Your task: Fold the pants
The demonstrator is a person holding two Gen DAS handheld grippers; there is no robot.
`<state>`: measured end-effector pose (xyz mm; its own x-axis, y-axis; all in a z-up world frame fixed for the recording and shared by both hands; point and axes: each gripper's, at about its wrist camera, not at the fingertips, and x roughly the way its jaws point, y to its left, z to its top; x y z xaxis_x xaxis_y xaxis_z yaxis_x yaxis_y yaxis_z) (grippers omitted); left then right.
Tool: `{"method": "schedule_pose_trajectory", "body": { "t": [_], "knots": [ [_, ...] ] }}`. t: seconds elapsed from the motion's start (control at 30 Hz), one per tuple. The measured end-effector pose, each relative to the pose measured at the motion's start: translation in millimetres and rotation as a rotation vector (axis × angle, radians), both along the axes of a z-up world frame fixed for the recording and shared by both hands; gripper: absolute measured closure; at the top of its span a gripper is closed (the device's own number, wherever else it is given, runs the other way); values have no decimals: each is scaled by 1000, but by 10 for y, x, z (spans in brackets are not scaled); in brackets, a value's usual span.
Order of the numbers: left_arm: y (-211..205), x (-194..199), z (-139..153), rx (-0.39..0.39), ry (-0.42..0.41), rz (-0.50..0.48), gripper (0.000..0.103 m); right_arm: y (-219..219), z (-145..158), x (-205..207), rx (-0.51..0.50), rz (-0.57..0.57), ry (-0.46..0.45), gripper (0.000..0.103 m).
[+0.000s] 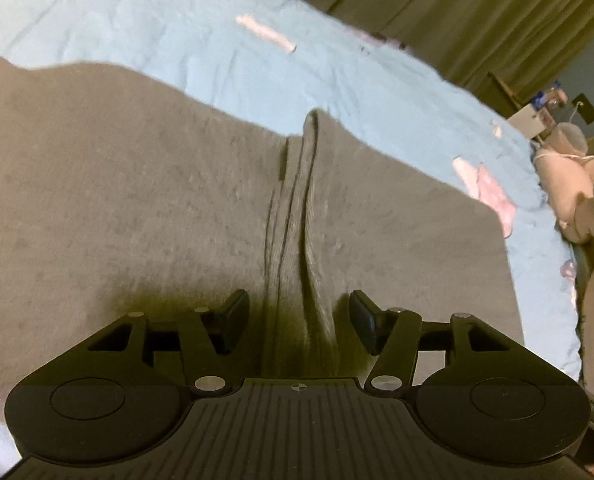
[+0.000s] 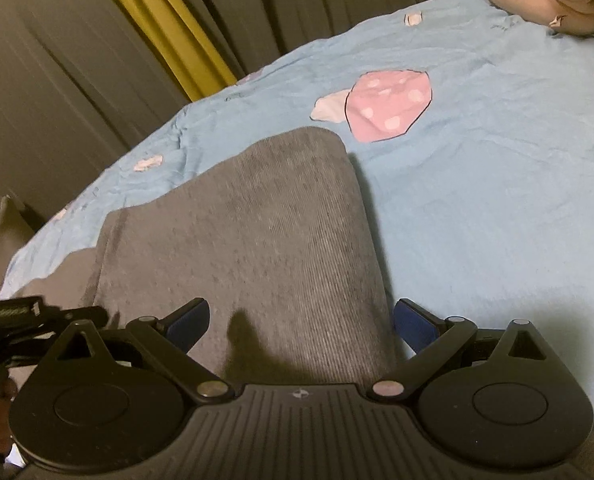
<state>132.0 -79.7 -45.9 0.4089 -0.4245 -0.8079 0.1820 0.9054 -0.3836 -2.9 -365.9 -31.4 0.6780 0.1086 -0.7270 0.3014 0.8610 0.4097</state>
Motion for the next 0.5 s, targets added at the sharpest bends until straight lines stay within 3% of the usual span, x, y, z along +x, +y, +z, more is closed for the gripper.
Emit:
{"method": "schedule_pose_trajectory", "body": {
  "t": [0.1, 0.17, 0.27, 0.37, 0.43, 0.5],
  "knots": [
    [-3, 35, -24, 12, -15, -5, 44, 12, -30, 31, -1, 9, 23, 4],
    [-47, 5, 40, -2, -45, -41, 58, 4, -33, 30, 0, 2, 21, 4],
    [-107, -18, 37, 81, -82, -108, 68, -30, -12, 1, 13, -12, -12, 4],
    [13, 75, -48, 9, -18, -49, 68, -4, 8, -7, -2, -11, -19, 4],
    [44, 117, -47, -31, 1, -9, 80, 26, 8, 8, -19, -3, -7, 4],
    [20, 96, -23, -7, -18, -13, 85, 35, 3, 24, -30, -4, 6, 4]
  ]
}}
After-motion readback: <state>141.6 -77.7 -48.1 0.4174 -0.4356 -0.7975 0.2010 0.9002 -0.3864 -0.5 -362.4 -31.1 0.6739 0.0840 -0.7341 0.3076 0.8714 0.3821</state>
